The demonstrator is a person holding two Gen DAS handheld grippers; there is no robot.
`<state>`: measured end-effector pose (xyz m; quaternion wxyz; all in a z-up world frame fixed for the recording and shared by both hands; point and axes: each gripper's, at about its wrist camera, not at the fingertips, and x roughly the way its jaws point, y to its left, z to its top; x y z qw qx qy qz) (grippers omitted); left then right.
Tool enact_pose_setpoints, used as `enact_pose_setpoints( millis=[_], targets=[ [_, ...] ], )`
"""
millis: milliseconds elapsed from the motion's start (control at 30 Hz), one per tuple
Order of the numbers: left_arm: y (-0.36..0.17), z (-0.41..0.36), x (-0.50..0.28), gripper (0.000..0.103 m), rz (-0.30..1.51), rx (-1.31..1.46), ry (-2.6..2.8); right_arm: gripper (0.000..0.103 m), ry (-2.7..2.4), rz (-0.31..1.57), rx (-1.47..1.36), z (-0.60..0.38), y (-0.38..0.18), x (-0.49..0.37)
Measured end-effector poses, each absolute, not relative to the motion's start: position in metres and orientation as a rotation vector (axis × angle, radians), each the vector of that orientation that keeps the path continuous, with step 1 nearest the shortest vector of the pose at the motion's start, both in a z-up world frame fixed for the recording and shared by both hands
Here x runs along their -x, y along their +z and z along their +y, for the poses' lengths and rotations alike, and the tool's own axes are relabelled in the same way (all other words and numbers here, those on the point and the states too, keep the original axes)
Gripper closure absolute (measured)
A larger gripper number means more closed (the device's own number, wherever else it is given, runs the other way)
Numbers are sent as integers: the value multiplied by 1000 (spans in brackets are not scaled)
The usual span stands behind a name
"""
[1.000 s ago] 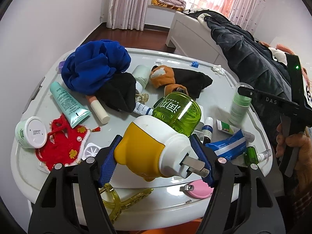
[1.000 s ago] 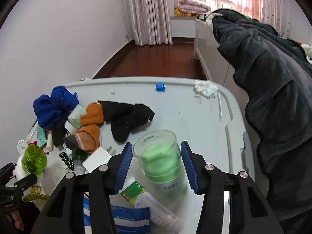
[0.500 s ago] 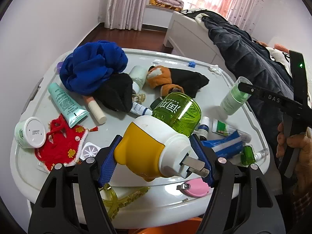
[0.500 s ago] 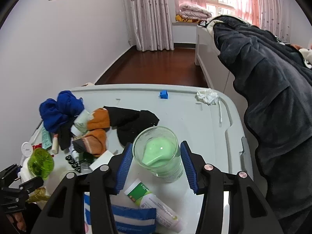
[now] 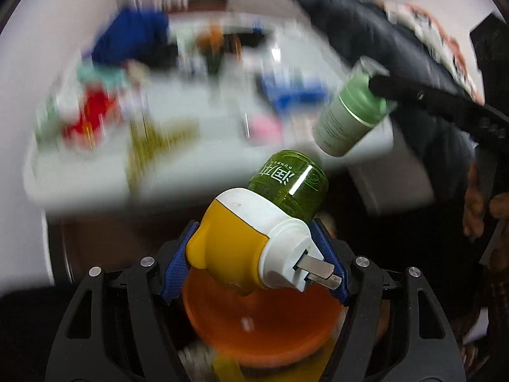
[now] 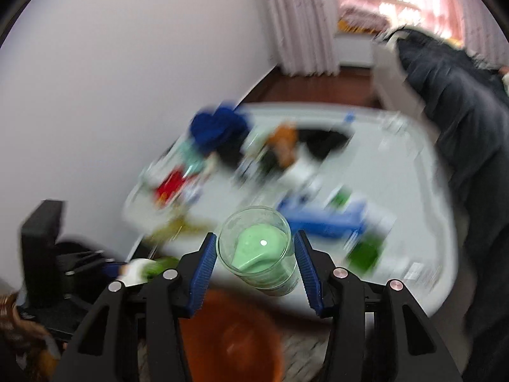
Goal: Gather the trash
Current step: 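Drop the device and cup into the orange bucket with both grippers, then grasp the clear plastic cup with the left gripper while the right grasps the blue box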
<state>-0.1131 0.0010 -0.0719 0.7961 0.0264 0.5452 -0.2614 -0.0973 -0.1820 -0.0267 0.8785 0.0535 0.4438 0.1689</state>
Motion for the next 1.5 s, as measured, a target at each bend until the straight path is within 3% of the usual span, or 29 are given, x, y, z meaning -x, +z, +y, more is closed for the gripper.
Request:
enact_pose_setpoints(
  millis=[200, 300, 367, 533, 633, 700, 767, 867, 1000, 1167, 1233, 1267, 1300, 1500],
  targets=[
    [-127, 8, 144, 34, 1402, -28, -542, 54, 376, 1172, -131, -155, -105, 138],
    [-138, 9, 140, 23, 1455, -24, -495, 53, 383, 1291, -125, -146, -135, 145],
    [-144, 7, 141, 22, 1467, -22, -497, 51, 368, 1319, -146, -149, -144, 145],
    [-135, 11, 134, 21, 1452, 19, -505, 36, 235, 1190, -164, -181, -122, 134],
    [-101, 11, 110, 21, 1328, 51, -576, 32, 173, 1064, -126, -200, -86, 124],
    [-80, 4, 88, 19, 1229, 38, -600, 22, 130, 967, -82, -212, -56, 111],
    [-57, -8, 56, 14, 1103, 39, -597, 17, 105, 896, -60, -221, -33, 100],
    [-49, -24, 17, 13, 1003, 22, -559, 15, 57, 819, -57, -237, -4, 75],
    [-68, -46, -35, 13, 1015, -70, -475, 9, 20, 759, -101, -255, 12, 52],
    [-88, -60, -64, 14, 1023, -84, -443, 9, -5, 793, -124, -267, -7, 33],
    [-95, -67, -72, 19, 1015, -115, -442, 9, -10, 822, -121, -268, -19, 31],
    [-101, -68, -76, 36, 1025, -119, -454, 9, -13, 841, -111, -267, -27, 29],
    [-107, -69, -80, 68, 1048, -120, -471, 10, -16, 848, -98, -265, -30, 27],
    [-107, -55, -72, 69, 1051, -100, -438, 30, 57, 866, 35, -238, -46, 18]
  ],
)
